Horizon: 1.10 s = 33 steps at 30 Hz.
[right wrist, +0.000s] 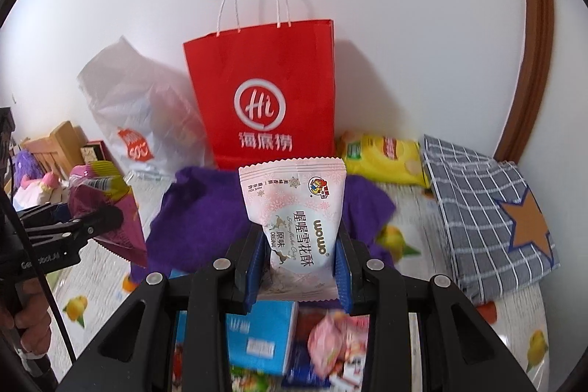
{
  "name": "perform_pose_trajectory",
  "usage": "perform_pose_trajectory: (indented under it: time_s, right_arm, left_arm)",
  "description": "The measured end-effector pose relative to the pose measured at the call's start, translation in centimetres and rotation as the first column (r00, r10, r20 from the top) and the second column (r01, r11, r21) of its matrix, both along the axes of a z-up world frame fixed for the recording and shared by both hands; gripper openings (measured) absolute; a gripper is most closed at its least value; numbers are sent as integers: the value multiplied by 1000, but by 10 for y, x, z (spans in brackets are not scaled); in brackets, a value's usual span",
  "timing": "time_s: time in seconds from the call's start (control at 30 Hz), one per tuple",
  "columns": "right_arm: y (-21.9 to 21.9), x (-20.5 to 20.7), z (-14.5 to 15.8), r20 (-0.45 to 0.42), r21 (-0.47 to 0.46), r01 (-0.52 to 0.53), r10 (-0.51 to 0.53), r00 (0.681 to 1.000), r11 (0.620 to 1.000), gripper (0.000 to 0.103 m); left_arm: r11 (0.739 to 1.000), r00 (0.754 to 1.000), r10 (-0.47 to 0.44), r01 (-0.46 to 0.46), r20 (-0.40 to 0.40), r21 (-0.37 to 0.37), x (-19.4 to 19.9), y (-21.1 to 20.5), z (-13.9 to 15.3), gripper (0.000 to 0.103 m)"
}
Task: Organize snacks
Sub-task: 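Carry both held snacks up onto the purple towel by the red bag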
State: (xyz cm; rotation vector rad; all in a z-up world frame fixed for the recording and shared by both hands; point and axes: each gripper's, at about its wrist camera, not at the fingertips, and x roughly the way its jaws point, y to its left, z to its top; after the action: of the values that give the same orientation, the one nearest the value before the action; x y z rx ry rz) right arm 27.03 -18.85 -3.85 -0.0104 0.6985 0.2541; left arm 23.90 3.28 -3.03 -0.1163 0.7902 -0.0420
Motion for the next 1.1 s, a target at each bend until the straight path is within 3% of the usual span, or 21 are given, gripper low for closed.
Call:
perform_pose_trajectory:
  time_s: [0.47,0.8,1.1]
  right_arm:
    - [16,92,-8,-11,10,-10,10,1000,1000,34]
    - [10,132,-77,-141,-26,5,-9,990,1000,34]
    - [10,137,-98,-174,-50,0,-9,985,999,34]
  left_arm:
    - [1000,1000,3,-4,-8,-21,87,12,-4,60]
    - [1000,994,3,-5,-107,-18,119,21,-62,60]
    - [999,987,18,-23,-161,-28,129,35,-81,60]
